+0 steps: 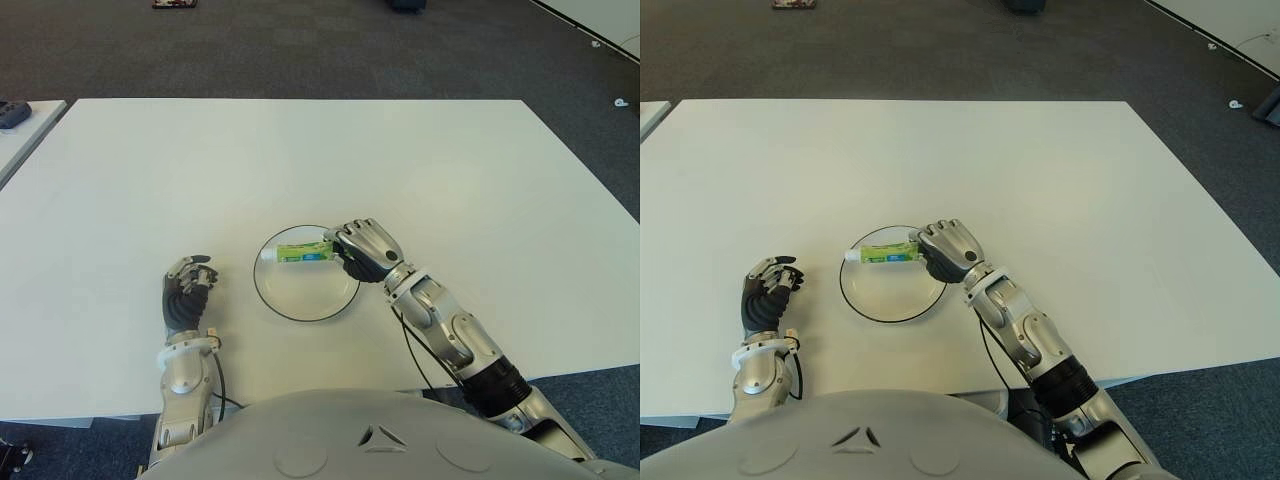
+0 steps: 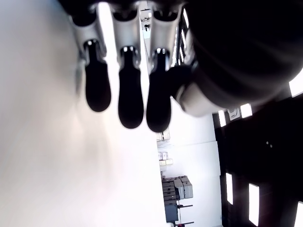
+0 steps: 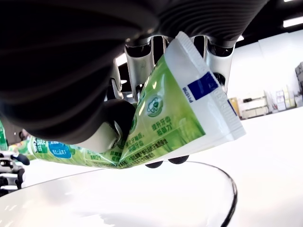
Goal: Put the toothpaste on the table into the plate.
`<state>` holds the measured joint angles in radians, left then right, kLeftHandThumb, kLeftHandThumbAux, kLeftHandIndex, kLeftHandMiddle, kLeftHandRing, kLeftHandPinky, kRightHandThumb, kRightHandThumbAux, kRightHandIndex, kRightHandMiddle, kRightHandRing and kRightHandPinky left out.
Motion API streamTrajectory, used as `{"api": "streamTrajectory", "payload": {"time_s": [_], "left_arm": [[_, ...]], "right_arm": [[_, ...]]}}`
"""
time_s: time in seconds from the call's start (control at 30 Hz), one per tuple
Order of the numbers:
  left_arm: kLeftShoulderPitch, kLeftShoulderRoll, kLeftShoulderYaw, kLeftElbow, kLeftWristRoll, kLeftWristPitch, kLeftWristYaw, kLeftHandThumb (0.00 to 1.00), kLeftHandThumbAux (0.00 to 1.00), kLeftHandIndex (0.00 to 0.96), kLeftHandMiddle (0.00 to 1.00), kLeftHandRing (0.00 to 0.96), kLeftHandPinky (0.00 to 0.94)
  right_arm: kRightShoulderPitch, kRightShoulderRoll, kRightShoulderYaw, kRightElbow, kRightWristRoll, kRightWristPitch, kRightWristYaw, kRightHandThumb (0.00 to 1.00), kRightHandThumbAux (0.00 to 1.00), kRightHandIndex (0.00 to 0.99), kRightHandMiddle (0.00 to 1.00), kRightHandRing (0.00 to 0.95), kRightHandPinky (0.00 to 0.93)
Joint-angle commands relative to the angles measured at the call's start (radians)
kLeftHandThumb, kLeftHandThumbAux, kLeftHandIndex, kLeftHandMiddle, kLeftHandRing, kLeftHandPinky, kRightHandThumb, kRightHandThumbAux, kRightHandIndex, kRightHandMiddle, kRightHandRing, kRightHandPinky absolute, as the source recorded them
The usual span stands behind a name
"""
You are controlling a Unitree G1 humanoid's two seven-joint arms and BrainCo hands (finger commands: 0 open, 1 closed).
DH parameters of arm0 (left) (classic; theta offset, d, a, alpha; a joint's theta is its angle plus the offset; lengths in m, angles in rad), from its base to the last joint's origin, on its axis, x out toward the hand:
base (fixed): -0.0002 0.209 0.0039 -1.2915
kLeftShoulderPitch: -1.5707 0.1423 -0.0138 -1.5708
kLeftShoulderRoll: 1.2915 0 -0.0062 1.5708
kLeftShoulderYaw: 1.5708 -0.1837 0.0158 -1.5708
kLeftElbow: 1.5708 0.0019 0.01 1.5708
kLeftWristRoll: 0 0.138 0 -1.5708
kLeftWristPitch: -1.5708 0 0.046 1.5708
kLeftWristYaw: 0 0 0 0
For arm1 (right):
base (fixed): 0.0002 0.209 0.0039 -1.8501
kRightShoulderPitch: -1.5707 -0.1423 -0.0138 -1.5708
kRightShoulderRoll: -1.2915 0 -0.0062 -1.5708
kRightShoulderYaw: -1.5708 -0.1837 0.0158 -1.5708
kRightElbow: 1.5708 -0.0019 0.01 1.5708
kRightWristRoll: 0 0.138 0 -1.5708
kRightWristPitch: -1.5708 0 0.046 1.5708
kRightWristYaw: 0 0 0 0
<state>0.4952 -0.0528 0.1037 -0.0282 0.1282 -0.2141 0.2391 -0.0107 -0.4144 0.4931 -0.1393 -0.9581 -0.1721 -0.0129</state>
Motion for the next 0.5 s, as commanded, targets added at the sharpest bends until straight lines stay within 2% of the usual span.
{"api": "streamTrajectory", "payload": {"time_s": [0.03, 0.13, 0.2, 0.23, 0.27, 0.3, 0.37, 0.5], "left_arm": [[0.005, -0.001, -0.001, 0.014, -0.001, 0.019, -0.005, 0.701, 0.717, 0.430, 0.589, 0.582, 0.564], [0.005, 0.002, -0.002, 0.016, -0.002, 0.013, -0.010, 0.701, 0.717, 0.430, 0.595, 0.590, 0.581], [0.004, 0.004, -0.003, 0.017, -0.004, 0.009, -0.012, 0.700, 0.717, 0.430, 0.600, 0.596, 0.588], [0.004, 0.004, -0.003, 0.018, -0.004, 0.007, -0.013, 0.700, 0.717, 0.430, 0.603, 0.599, 0.587], [0.004, 0.005, -0.003, 0.019, -0.004, 0.006, -0.013, 0.700, 0.717, 0.430, 0.604, 0.600, 0.587], [0.004, 0.005, -0.003, 0.019, -0.003, 0.005, -0.013, 0.700, 0.717, 0.430, 0.605, 0.601, 0.584], [0.004, 0.006, -0.003, 0.021, -0.001, 0.004, -0.011, 0.700, 0.717, 0.430, 0.606, 0.602, 0.579], [0.002, 0.005, -0.003, 0.022, 0.003, 0.005, -0.007, 0.701, 0.717, 0.430, 0.606, 0.601, 0.574]], "right_arm": [[0.020, -0.010, -0.029, -0.046, 0.005, 0.024, 0.034, 0.704, 0.706, 0.426, 0.671, 0.677, 0.666], [0.023, -0.014, -0.037, -0.055, 0.007, 0.019, 0.043, 0.700, 0.706, 0.421, 0.585, 0.586, 0.579], [0.021, -0.023, -0.040, -0.058, 0.009, 0.008, 0.048, 0.622, 0.586, 0.321, 0.461, 0.456, 0.459], [0.019, -0.027, -0.042, -0.059, 0.009, 0.003, 0.051, 0.582, 0.532, 0.254, 0.359, 0.352, 0.362], [0.018, -0.035, -0.043, -0.064, 0.009, -0.003, 0.058, 0.567, 0.513, 0.229, 0.323, 0.315, 0.327], [0.017, -0.041, -0.045, -0.067, 0.009, -0.007, 0.063, 0.537, 0.478, 0.165, 0.233, 0.223, 0.236], [0.014, -0.056, -0.050, -0.082, 0.010, -0.012, 0.087, 0.498, 0.428, 0.079, 0.112, 0.105, 0.113], [0.011, -0.075, -0.056, -0.112, 0.016, -0.012, 0.144, 0.463, 0.350, 0.020, 0.029, 0.027, 0.029]]}}
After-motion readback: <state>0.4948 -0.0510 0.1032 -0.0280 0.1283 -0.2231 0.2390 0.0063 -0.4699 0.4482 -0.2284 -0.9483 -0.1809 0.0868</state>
